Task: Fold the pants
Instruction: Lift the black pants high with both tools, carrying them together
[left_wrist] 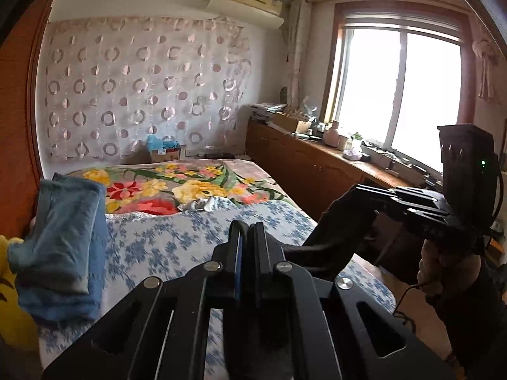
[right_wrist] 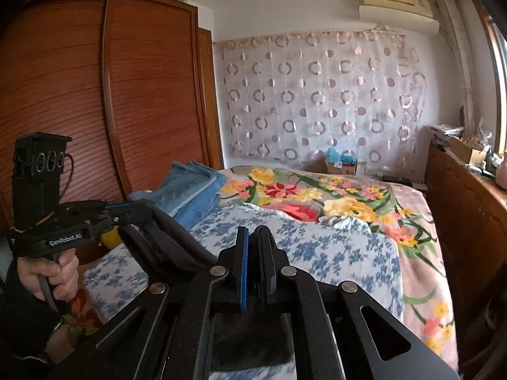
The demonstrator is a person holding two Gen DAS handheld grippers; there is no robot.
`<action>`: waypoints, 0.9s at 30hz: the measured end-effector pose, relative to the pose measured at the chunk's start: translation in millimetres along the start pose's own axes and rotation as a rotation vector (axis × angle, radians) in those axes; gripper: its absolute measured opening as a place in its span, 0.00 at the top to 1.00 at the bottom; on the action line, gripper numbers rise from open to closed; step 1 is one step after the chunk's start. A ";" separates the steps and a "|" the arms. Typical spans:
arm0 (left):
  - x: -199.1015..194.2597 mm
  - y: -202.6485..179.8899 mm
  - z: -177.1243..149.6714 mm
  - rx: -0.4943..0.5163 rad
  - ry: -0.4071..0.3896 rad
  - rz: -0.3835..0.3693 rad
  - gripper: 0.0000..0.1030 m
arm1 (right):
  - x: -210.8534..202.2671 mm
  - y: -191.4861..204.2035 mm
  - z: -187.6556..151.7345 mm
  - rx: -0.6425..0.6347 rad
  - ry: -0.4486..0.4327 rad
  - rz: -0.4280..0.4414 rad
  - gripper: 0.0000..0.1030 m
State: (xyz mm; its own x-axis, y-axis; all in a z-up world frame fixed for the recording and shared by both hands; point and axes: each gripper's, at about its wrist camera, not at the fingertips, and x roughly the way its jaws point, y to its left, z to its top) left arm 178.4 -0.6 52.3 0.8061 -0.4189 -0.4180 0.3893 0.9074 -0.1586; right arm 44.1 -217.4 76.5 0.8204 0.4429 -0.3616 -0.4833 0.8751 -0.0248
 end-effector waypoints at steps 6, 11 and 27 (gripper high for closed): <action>27.0 16.8 49.4 0.025 -0.029 0.033 0.94 | 44.1 -9.7 61.8 -0.032 0.008 -0.042 0.95; 24.6 21.9 74.0 0.047 -0.077 0.054 0.94 | 55.2 -11.9 104.9 -0.037 -0.051 -0.072 0.95; 22.0 20.0 -42.1 -0.026 0.117 0.072 0.94 | 87.9 16.4 56.9 0.008 0.175 -0.004 0.95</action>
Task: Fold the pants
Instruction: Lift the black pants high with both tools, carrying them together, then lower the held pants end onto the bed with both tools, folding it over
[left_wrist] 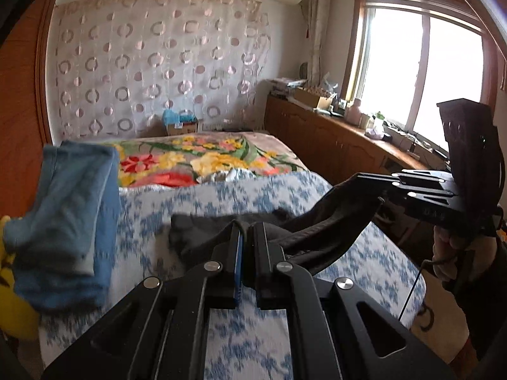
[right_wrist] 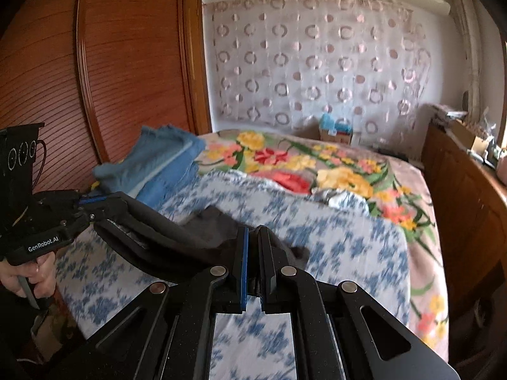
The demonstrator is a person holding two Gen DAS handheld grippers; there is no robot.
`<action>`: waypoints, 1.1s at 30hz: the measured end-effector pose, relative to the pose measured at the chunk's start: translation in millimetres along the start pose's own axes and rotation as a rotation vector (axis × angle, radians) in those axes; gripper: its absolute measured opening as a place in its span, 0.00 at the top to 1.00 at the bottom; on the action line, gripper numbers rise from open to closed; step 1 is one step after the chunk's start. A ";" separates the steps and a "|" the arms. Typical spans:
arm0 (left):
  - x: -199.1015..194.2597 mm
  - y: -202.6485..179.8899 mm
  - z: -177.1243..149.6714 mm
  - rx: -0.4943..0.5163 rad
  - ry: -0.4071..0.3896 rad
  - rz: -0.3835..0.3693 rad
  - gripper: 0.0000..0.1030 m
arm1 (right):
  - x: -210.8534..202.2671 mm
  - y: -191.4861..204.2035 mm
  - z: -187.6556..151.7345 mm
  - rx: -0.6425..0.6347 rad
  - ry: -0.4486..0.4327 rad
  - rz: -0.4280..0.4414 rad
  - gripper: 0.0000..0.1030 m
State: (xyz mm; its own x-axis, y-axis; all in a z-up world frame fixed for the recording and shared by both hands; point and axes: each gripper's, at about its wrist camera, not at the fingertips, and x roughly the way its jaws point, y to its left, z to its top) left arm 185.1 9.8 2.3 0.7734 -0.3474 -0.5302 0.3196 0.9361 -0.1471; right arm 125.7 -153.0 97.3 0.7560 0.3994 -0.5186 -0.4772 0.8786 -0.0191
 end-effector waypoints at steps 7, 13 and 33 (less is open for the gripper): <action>-20.3 -10.9 -19.7 0.010 0.006 -0.014 0.94 | -36.6 -2.2 -19.1 0.011 0.013 0.004 0.95; -37.0 -22.0 -41.2 0.018 0.016 -0.024 0.94 | -52.1 0.0 -45.3 0.042 0.021 0.014 0.95; -44.0 -32.9 -110.0 -0.005 0.122 -0.063 0.94 | -57.3 10.9 -110.6 0.105 0.120 0.060 0.95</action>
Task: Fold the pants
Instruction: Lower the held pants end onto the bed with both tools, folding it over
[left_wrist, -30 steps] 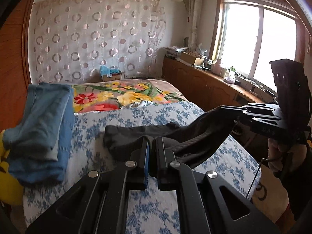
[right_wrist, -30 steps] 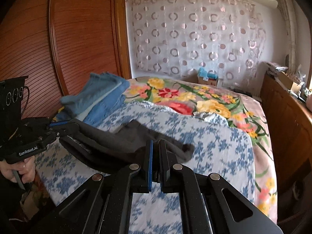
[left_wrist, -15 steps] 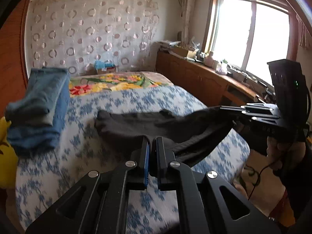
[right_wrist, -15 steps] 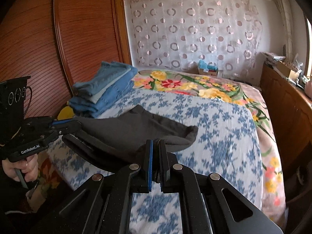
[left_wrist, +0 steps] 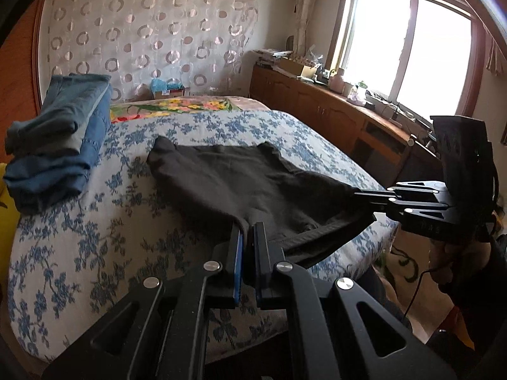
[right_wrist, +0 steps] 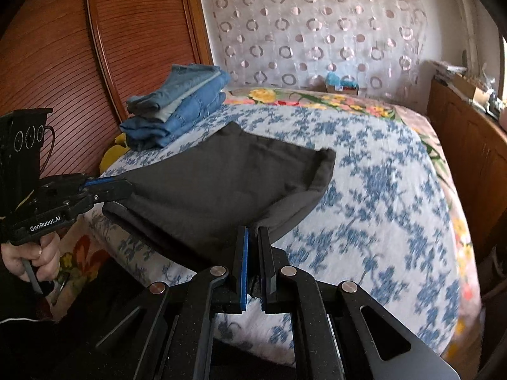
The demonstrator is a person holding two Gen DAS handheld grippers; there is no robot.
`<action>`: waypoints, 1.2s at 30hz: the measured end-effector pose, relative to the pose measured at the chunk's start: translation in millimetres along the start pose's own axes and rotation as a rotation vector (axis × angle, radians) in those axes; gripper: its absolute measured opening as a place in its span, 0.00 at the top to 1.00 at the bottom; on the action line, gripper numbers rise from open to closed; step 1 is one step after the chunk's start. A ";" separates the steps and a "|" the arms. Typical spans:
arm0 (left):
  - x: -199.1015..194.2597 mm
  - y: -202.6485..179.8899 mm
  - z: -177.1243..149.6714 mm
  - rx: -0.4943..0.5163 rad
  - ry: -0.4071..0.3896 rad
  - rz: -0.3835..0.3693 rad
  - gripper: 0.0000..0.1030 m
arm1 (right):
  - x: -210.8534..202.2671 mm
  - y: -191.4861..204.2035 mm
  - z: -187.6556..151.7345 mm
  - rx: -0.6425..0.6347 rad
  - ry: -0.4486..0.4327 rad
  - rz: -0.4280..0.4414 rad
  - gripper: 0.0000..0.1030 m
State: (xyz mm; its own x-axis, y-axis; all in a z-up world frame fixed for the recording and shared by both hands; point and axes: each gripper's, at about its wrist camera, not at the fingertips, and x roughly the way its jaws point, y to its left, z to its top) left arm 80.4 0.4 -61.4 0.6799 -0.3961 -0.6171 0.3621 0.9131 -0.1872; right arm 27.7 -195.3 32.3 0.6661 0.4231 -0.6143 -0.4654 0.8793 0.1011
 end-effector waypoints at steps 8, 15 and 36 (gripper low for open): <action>0.9 -3.9 -15.4 -0.006 0.024 -0.019 0.94 | 3.7 -4.2 -13.9 0.035 0.029 0.011 0.95; 0.4 -6.2 -21.4 -0.007 0.035 -0.025 0.94 | 1.8 -3.2 -20.6 0.048 0.028 0.015 0.95; -20.2 -19.4 -9.3 0.021 -0.011 -0.022 0.94 | -30.1 -5.2 -22.3 0.059 -0.056 0.029 0.95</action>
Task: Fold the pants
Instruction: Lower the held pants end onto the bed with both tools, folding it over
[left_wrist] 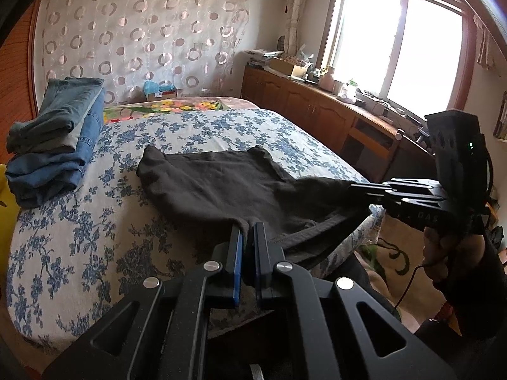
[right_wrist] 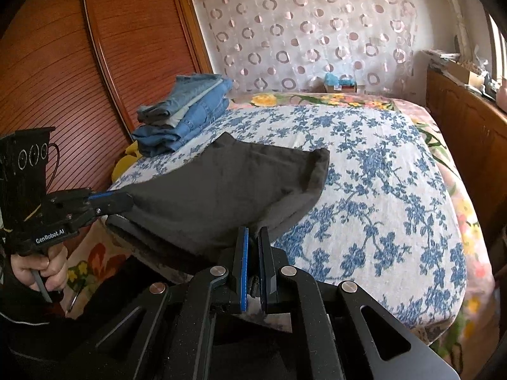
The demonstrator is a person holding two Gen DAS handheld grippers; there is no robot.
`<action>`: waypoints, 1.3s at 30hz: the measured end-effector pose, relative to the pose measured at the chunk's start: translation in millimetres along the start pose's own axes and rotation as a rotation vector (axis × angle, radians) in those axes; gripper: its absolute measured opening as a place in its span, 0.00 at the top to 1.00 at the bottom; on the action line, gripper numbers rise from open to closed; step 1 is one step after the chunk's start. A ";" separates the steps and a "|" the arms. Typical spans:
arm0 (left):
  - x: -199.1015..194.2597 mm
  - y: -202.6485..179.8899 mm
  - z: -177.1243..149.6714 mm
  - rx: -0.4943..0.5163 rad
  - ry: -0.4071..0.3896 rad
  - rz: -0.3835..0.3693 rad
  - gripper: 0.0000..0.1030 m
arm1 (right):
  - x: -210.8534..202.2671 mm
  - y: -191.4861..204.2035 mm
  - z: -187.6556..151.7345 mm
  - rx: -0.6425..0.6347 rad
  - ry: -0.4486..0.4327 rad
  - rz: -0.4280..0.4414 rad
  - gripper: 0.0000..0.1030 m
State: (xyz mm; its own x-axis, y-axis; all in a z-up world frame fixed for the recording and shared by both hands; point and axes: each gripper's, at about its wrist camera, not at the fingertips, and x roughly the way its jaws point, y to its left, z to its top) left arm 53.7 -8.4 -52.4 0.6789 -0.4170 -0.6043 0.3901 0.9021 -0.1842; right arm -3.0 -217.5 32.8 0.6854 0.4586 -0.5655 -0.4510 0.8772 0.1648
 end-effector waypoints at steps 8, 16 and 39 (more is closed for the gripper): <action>10.3 12.7 29.9 0.004 -0.031 0.019 0.94 | 14.5 -4.2 21.8 -0.008 -0.038 -0.018 0.95; 26.5 22.7 57.2 0.013 -0.055 0.053 0.94 | 40.0 -8.6 44.2 0.001 -0.068 -0.048 0.95; 76.9 61.7 72.8 -0.052 -0.022 0.098 0.94 | 126.1 -25.8 84.6 0.034 -0.010 -0.099 0.95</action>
State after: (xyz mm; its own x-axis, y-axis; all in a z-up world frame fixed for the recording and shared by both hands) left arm 175.2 7.1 -53.8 0.7257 -0.3287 -0.6044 0.2889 0.9429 -0.1658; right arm 143.5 -170.3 25.6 0.7313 0.3711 -0.5722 -0.3618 0.9223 0.1357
